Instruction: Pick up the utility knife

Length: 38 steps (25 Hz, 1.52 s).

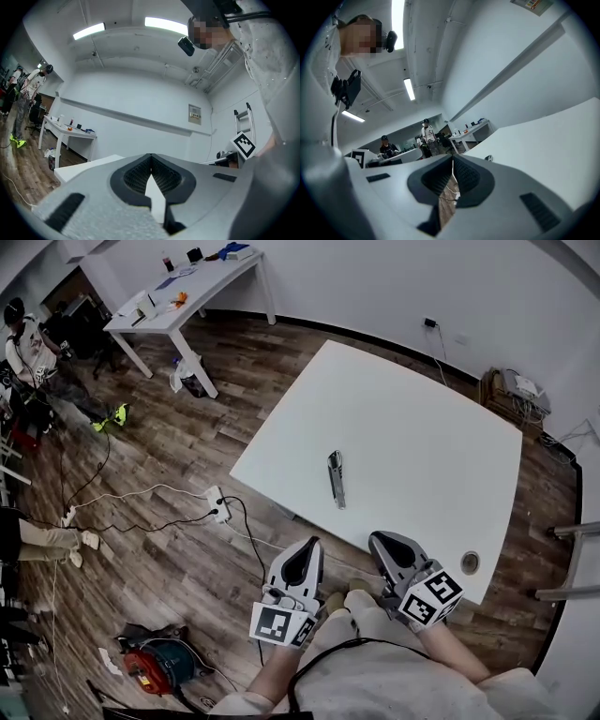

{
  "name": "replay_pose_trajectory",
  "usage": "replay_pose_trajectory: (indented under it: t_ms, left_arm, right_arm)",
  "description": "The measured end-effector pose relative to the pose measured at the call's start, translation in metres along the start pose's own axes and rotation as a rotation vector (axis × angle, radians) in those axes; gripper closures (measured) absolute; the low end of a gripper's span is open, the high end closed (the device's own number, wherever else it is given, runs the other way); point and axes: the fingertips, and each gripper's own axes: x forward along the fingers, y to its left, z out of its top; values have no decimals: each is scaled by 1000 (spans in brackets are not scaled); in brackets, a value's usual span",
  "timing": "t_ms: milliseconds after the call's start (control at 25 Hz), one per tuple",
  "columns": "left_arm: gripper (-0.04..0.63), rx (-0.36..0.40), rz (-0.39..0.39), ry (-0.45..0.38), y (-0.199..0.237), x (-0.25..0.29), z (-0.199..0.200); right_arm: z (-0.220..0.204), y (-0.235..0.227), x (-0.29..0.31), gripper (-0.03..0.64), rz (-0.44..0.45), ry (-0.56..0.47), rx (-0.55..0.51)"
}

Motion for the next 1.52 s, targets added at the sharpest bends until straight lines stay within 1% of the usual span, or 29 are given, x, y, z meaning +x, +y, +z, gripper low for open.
replay_pose_trajectory:
  t_ms: [200,360,560,760,880,1040,1080,1160,1280,1400,1520]
  left_arm:
    - [589,5,24,-13,10,16,-18]
    - [589,9,22,-23,8,28,-27]
    - [589,2,40,-32,17,37,-49]
    - [589,7,47,-45,24,49,-58]
    - [589,7,56,-49,29,56,-61]
    - [589,14,64,-40,30,66,-61]
    - [589,17,67,-37,31,67,-61]
    - [589,19,76,-32,35,69,-62]
    - [589,8,93,-24,45,72,-66]
    - [589,-1,106,-20,52,76,-64]
    - [589,-21,121,-27,60,76,-61]
  right_arm:
    - [-11,-19,9,607,11,18,-1]
    - [-12,-35,18,607,7,28,5]
    - [-19,-43,35,607,43,35,0]
    - [-27,-57,49,607,48,65,-5]
    - [-32,-65,63,607,45,127,-39]
    - [-39,-79,86,606,59,274,-80]
    - [-41,-83,92,599,54,308,-106]
    - [-44,-93,108,510,42,374,-144]
    - [-52,-101,133,427,34,474,-139]
    - [-61,-106,156,392,14,546,-116]
    - [-72,-114,171,368,-36,596,-121]
